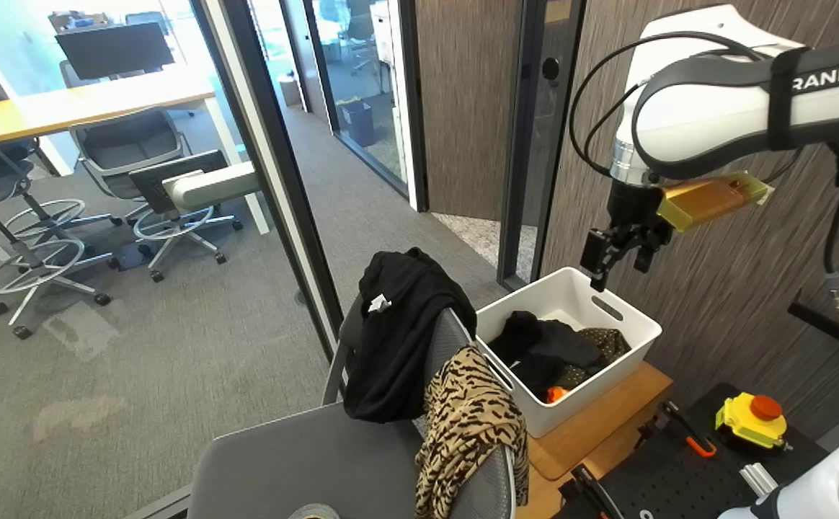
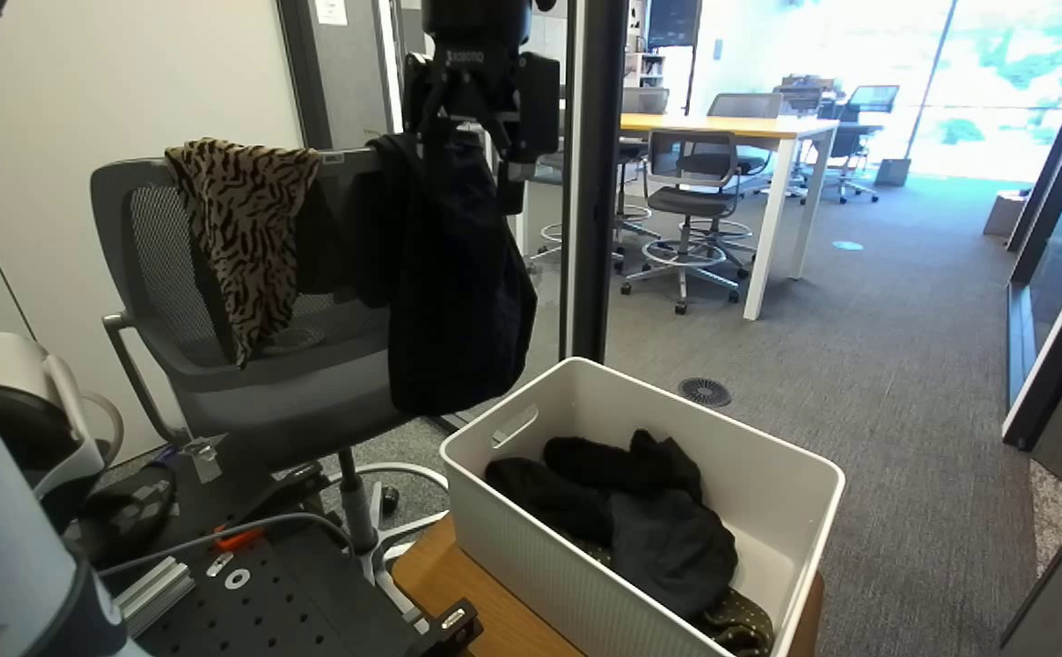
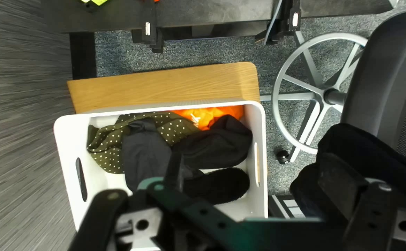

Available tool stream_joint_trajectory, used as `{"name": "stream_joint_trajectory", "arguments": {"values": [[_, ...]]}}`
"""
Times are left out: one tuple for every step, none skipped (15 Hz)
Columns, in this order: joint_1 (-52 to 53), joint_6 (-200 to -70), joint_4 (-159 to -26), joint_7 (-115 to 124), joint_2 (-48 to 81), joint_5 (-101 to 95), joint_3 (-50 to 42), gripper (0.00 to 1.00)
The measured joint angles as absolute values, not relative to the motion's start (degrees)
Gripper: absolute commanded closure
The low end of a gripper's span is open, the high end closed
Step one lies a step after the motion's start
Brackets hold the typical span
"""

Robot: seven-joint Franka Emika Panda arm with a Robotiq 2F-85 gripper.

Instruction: Pick up the cloth with green and white dots from the box and put it on the chair's headrest

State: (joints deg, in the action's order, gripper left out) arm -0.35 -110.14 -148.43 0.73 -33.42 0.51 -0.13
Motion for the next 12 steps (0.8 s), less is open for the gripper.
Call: {"name": "stream_joint_trajectory", "arguments": {"values": [[-1.0,-111.4,-148.5,1.0,-32.9,-0.1,-0.2,0.00],[-2.1,-113.6,-148.7,1.7,-32.1,-1.2,-0.3,0.00],[-3.4,-116.4,-149.1,2.6,-30.9,-2.3,-0.5,0.00],[-4.8,-119.3,-149.6,3.5,-29.3,-3.5,-0.9,0.00],[-6.2,-122.4,-150.1,4.4,-27.6,-4.5,-1.3,0.00],[-7.7,-125.9,-150.8,5.5,-25.4,-5.6,-1.8,0.00],[-9.0,-129.1,-151.3,6.7,-23.1,-6.1,-2.4,0.00],[-10.3,-132.2,-151.9,8.2,-20.5,-6.2,-3.0,0.00],[-11.3,-134.9,-152.3,9.7,-17.9,-6.2,-3.7,0.00],[-12.0,-137.4,-152.6,11.1,-15.2,-6.0,-4.4,0.00],[-12.5,-139.8,-152.8,12.3,-12.5,-5.6,-5.1,0.00],[-12.7,-142.0,-152.8,13.2,-9.8,-4.8,-5.7,0.00]]}}
